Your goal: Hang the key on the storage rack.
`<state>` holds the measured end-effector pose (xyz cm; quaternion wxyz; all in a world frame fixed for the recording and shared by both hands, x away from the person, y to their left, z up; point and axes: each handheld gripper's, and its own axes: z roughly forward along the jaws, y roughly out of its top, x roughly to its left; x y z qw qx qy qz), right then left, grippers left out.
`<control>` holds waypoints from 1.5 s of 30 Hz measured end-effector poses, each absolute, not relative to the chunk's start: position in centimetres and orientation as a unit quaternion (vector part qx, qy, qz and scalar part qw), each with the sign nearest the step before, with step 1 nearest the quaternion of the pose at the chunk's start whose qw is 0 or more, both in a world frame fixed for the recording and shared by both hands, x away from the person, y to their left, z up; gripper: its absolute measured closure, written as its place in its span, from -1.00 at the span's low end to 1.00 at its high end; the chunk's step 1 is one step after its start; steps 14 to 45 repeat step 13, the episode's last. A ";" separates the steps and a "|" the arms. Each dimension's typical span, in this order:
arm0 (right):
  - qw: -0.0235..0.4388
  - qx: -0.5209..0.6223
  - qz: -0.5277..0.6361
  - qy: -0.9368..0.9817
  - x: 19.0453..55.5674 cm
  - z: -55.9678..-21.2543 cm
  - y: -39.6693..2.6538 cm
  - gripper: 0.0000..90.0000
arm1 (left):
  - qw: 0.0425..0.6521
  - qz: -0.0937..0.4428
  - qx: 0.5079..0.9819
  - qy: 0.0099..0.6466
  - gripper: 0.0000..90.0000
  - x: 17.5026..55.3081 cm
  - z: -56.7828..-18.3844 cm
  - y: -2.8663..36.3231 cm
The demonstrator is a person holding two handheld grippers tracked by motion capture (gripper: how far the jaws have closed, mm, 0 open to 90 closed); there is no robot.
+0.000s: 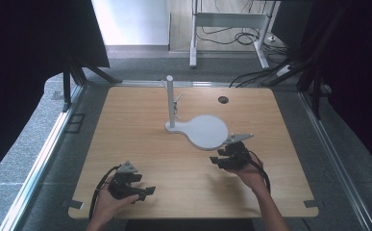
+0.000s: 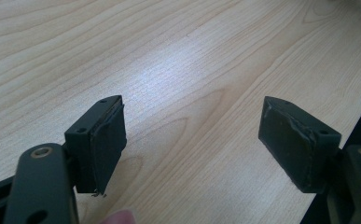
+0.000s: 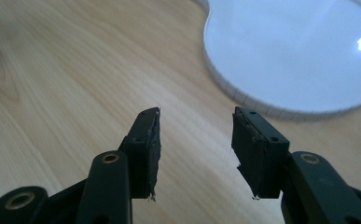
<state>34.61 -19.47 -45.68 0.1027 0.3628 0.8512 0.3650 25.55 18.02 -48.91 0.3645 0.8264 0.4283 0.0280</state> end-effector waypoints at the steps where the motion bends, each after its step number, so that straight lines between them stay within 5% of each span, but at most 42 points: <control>1: 0.103 0.364 0.365 0.851 34.3 -46.0 -19.6 0.16 | 0.365 0.028 0.826 0.428 -0.47 25.6 -48.9 18.0; 45: 0.117 0.386 0.358 0.842 33.1 -47.5 -21.1 0.05 | 0.366 0.023 0.828 0.424 -0.48 25.5 -49.0 17.7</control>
